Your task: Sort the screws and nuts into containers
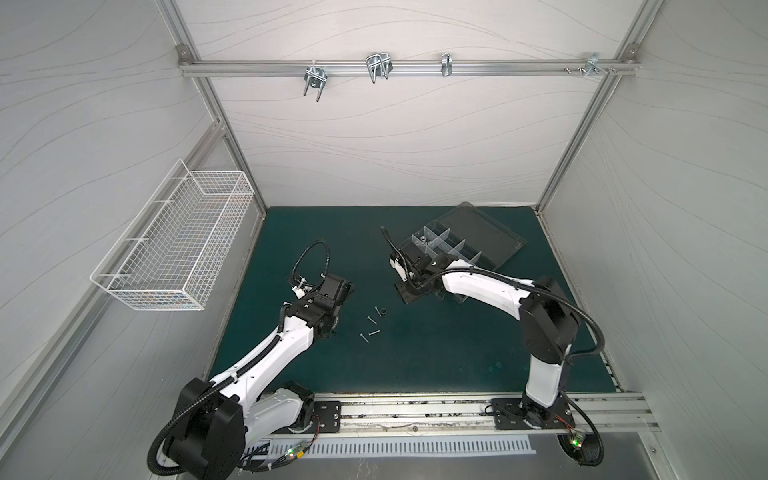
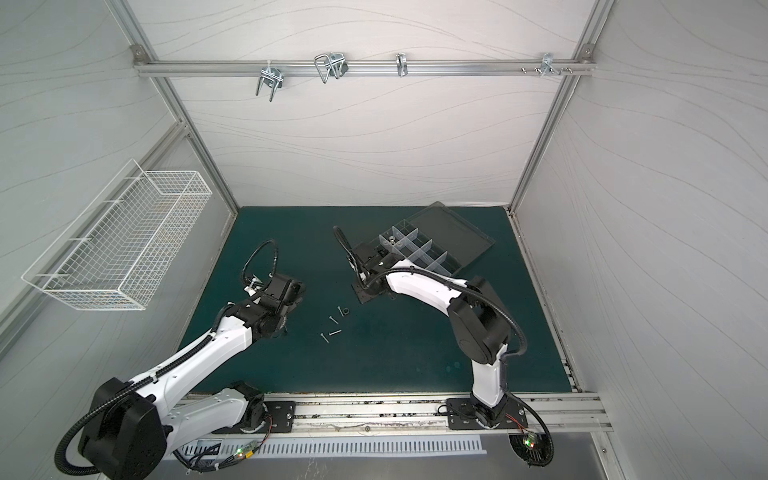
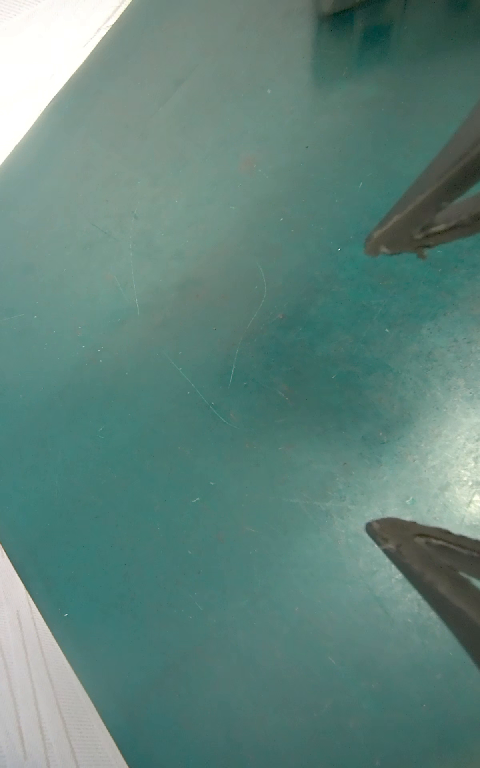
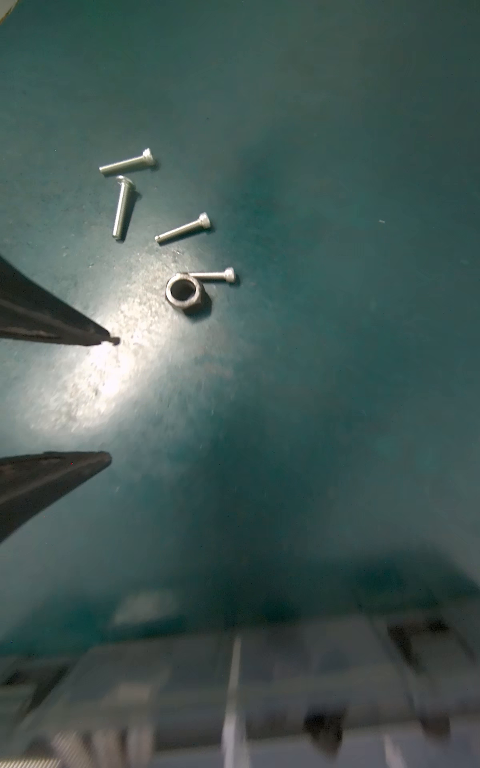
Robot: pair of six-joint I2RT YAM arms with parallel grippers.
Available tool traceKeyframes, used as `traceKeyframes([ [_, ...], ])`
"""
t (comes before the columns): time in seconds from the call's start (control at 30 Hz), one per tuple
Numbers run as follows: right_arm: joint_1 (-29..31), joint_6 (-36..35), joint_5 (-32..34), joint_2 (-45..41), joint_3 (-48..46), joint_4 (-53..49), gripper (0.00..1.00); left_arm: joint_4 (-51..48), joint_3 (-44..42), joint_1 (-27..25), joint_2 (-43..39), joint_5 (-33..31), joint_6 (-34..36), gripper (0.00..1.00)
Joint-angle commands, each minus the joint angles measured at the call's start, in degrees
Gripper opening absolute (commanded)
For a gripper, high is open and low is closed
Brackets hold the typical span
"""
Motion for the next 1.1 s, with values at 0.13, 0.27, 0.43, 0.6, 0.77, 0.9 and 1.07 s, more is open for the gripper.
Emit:
traceKeyframes([
  [0.13,3.79,-2.73,-1.27,5.82,4.74,-1.37,0.43,-0.86,-0.39,0.28,-1.11,-1.45,-1.37,0.99],
  [0.27,4.99,-3.96,-1.27,9.29,6.99,-2.17,0.44,-0.95,-0.4,0.28,-1.2,-1.42,-1.45,0.99],
  [0.43,5.98,-4.86,-1.21,12.48,9.51,-3.11,0.44,-0.95,-0.49,0.28,-1.09,-1.45,-1.64,0.99],
  [0.6,6.15,-4.95,-1.18,14.18,10.45,-3.64,0.44,-0.95,-0.35,0.28,-0.85,-1.43,-1.63,0.99],
  [0.77,6.19,-4.99,-1.29,15.08,10.56,-3.75,0.44,-0.78,-0.49,0.28,-0.81,-1.43,-1.63,0.99],
  [0.9,6.15,-4.96,-1.26,16.05,11.08,-4.04,0.41,-0.7,-0.58,0.28,-0.43,-1.19,-1.62,0.99],
  [1.07,6.14,-4.93,-0.33,16.95,11.81,-4.7,0.4,-0.69,-0.58,0.28,-0.34,-0.97,-1.59,0.99],
])
